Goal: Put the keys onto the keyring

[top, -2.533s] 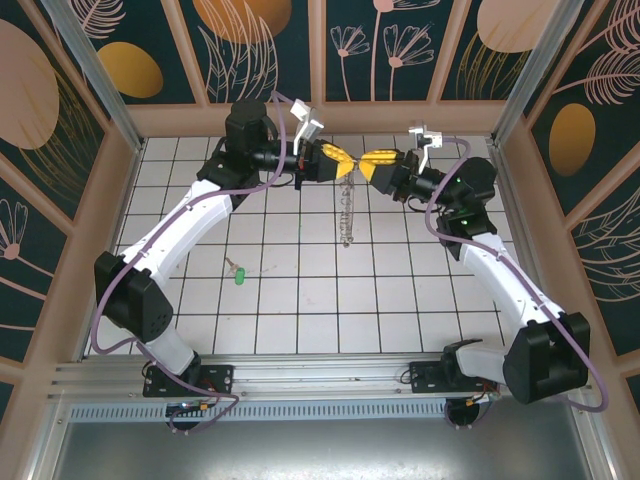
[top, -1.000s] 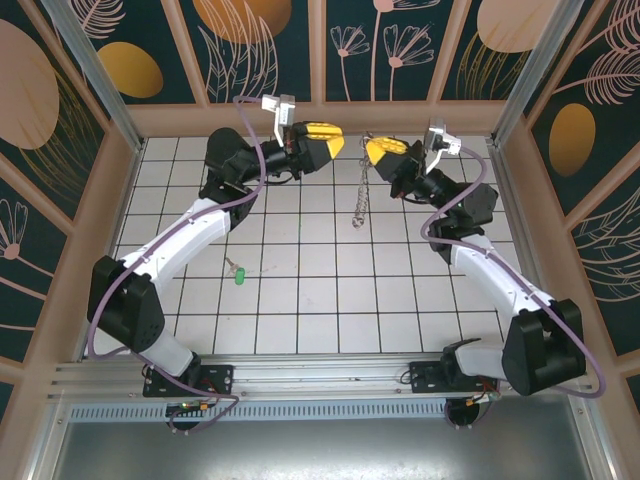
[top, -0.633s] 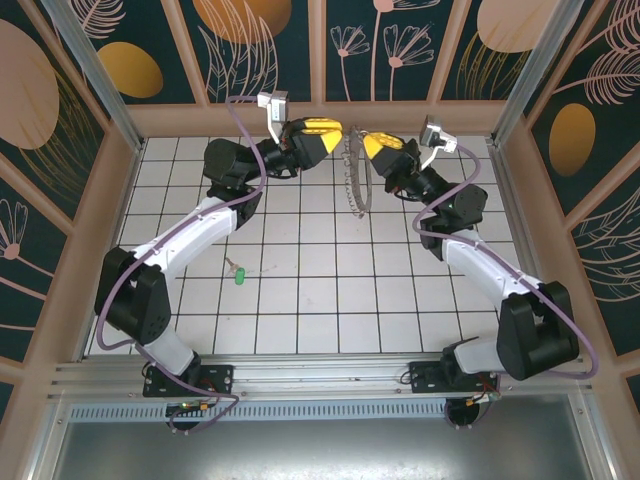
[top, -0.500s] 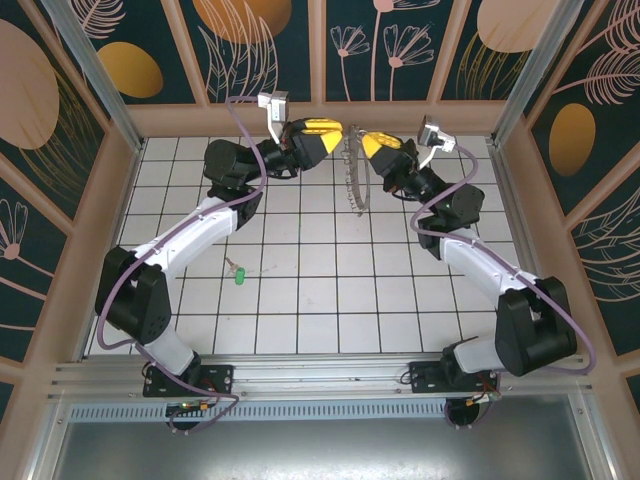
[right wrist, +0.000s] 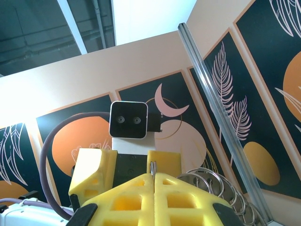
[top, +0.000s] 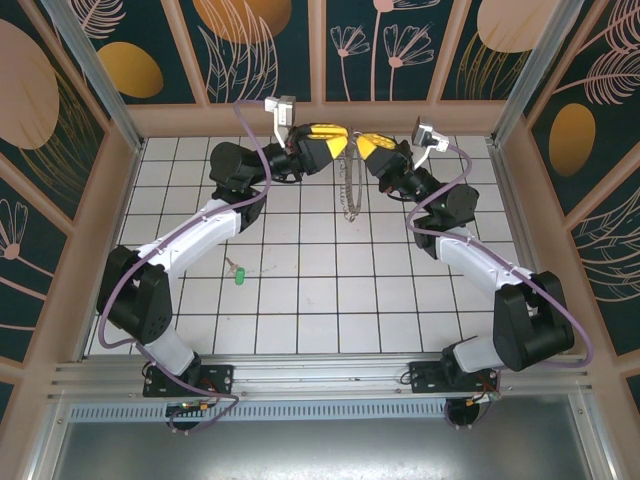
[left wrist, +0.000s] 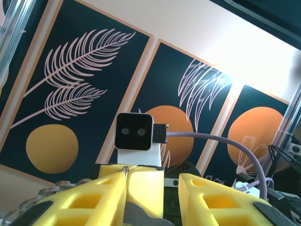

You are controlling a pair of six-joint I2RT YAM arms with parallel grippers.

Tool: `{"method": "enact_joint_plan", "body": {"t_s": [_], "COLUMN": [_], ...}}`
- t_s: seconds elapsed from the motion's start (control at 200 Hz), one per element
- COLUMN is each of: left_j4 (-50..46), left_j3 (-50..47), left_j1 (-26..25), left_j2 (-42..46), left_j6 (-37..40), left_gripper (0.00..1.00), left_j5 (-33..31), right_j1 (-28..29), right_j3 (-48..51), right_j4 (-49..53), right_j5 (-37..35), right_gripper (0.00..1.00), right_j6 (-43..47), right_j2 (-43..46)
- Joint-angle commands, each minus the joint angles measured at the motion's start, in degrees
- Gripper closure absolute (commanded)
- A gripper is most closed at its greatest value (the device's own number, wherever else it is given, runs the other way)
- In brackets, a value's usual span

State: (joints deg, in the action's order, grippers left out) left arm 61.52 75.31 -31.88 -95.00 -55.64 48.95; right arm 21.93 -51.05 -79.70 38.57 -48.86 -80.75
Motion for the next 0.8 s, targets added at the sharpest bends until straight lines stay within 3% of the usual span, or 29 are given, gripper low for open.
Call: {"method": "enact_joint_plan", "body": {"t_s": [0.0, 0.44, 0.796], "left_j4": [-0.12, -0.15, 0.81], "left_j3": [-0.35, 1.19, 1.68], "left_j1": [-0.20, -0.53, -0.73], "left_j2": [-0.45, -2.64, -2.90], "left_j6": [1.75, 1.23, 1.04], "left_gripper": [0.66, 0.67, 0.96], "left_j5": [-0.16, 0.53, 0.21], "right_j1": [0.54, 1.27, 1.45], "right_j3": [-1.85, -2.86, -2.65], "right_j4": [-4.68, -5.20, -4.88], "right_j5": [-0.97, -0.33, 0.17], "right_gripper": [1.00, 1.00, 1.00], "right_j6": [-0.86, -1.40, -1.54], "right_j2": [0.18, -1.54, -2.04]}}
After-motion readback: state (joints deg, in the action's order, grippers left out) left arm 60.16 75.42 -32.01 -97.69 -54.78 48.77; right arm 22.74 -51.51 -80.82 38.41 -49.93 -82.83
